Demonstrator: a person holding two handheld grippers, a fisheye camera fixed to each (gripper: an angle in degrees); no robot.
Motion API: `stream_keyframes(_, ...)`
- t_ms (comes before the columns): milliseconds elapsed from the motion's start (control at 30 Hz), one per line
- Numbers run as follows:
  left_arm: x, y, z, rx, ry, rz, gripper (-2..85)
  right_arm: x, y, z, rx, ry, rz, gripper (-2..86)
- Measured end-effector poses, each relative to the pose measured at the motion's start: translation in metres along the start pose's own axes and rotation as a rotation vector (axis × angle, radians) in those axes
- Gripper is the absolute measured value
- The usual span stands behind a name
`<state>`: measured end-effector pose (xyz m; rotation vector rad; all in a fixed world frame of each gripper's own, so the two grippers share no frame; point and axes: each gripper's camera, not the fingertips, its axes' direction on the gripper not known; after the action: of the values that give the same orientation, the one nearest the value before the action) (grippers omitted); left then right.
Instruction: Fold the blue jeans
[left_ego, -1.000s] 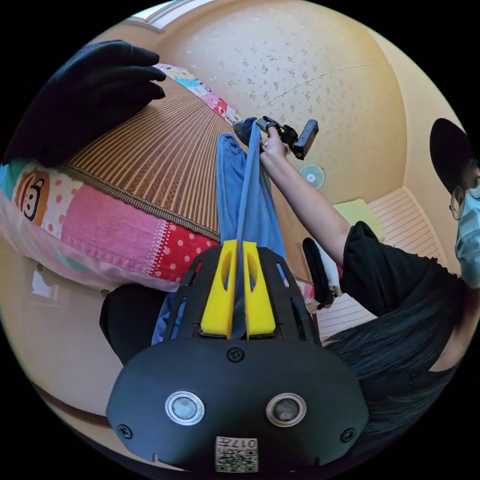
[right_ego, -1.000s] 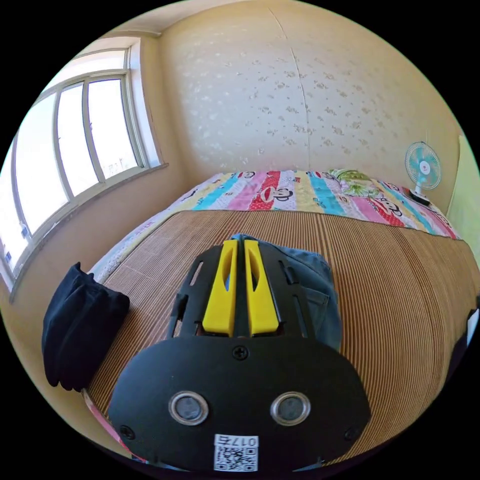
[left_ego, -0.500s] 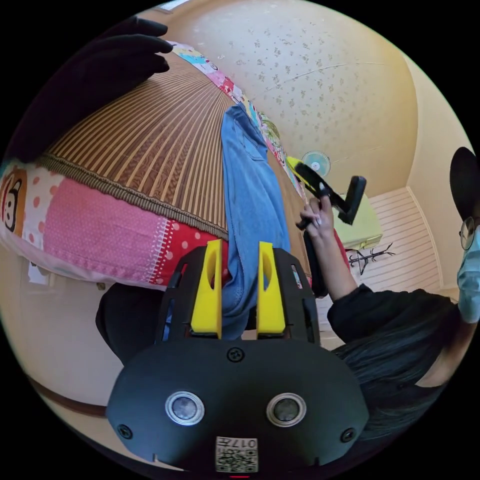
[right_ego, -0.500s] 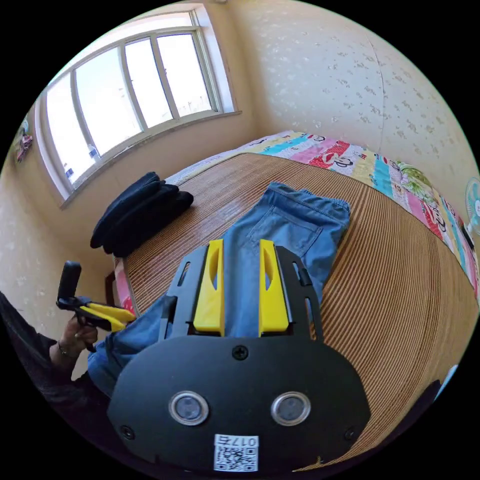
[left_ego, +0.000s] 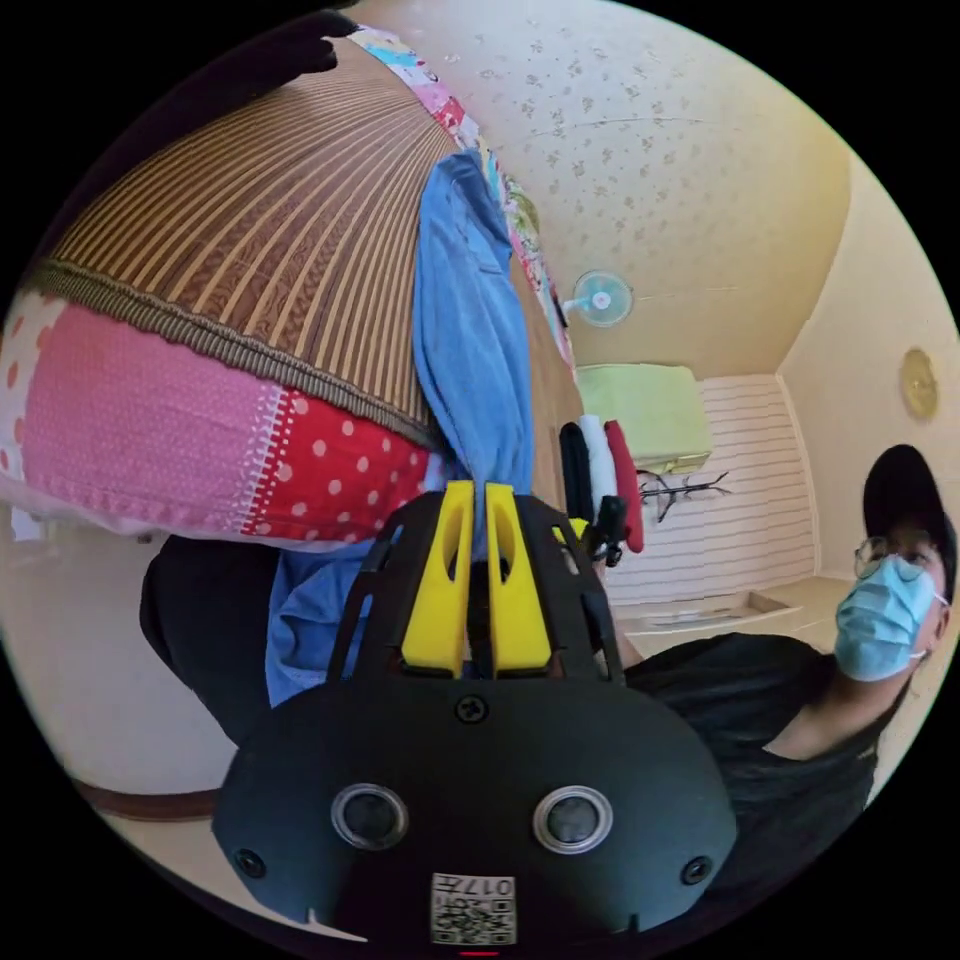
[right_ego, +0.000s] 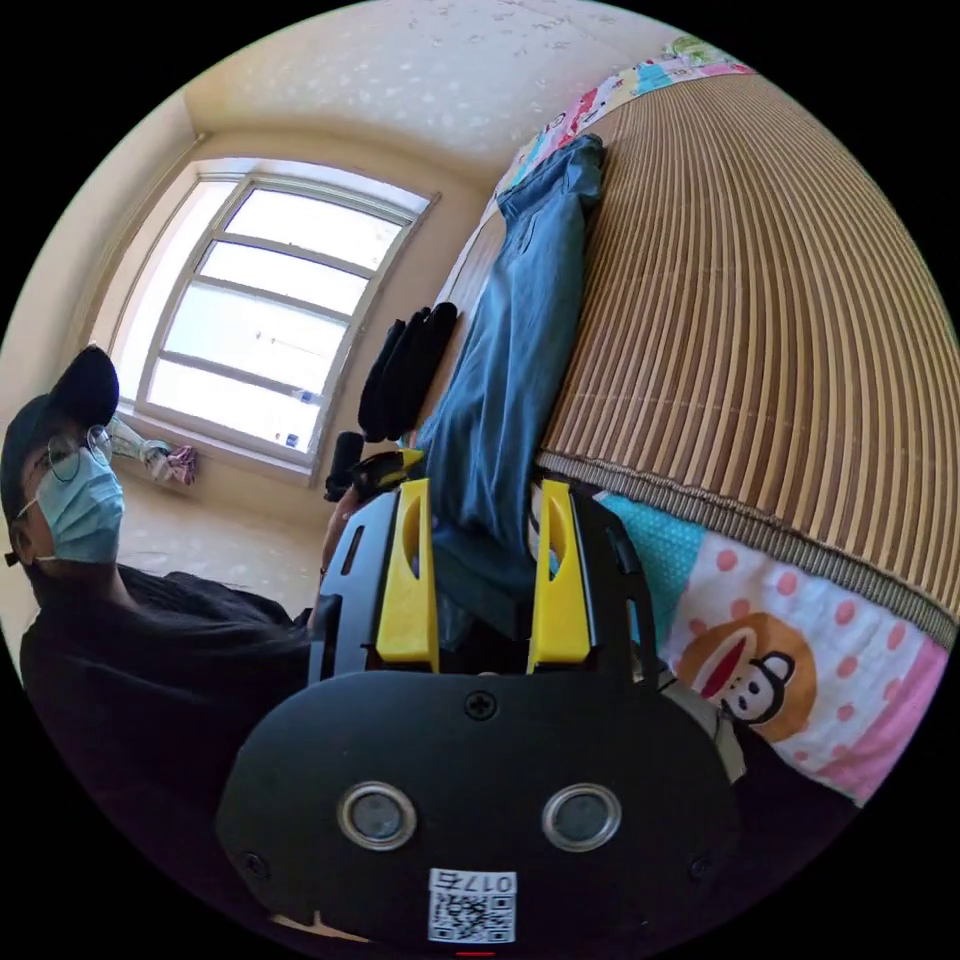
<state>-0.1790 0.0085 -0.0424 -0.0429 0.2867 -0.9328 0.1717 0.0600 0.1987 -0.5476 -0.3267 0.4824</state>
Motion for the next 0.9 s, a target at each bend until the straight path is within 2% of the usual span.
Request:
stream_keyframes(167, 0.007, 0.001, -0.025, 0.025, -0.034, -0.01, -0.5, -0.019, 0.013, 0.004, -0.009, 0.036, -0.074, 14.5)
stream_keyframes(267, 0.016, 0.002, -0.029, 0.019, -0.016, -0.011, -0.7, -0.025, 0.016, 0.004, 0.011, -0.001, -0.103, 14.4)
stream_keyframes(500, 0.022, 0.012, -0.028, 0.005, -0.104, -0.01, -0.8, -0.043, 0.028, 0.002, 0.102, -0.008, -0.114, 13.1)
stream_keyframes(567, 0.02, 0.018, -0.028, 0.003, -0.08, -0.028, -0.8, -0.049, 0.023, 0.009, 0.096, -0.046, -0.115, 11.1)
stream_keyframes(633, 0.024, 0.029, -0.031, 0.006, -0.036, -0.029, -0.8, -0.056, 0.014, 0.017, 0.07, -0.019, -0.089, 5.4)
stream_keyframes(667, 0.035, 0.038, -0.036, 0.026, -0.006, 0.005, -0.8, -0.057, 0.011, 0.017, 0.065, -0.03, -0.065, 4.0)
stream_keyframes(767, 0.081, 0.064, -0.058, 0.088, 0.165, 0.156, -0.9, -0.08, 0.011, -0.02, 0.163, -0.258, -0.111, 2.3)
stream_keyframes(800, 0.106, 0.072, -0.063, 0.093, 0.241, 0.225, -0.9, -0.098, 0.012, -0.044, 0.211, -0.303, -0.157, 1.9)
stream_keyframes(900, 0.19, 0.091, -0.07, 0.12, 0.311, 0.432, -0.9, -0.163, 0.007, -0.102, 0.249, -0.369, -0.354, 1.4)
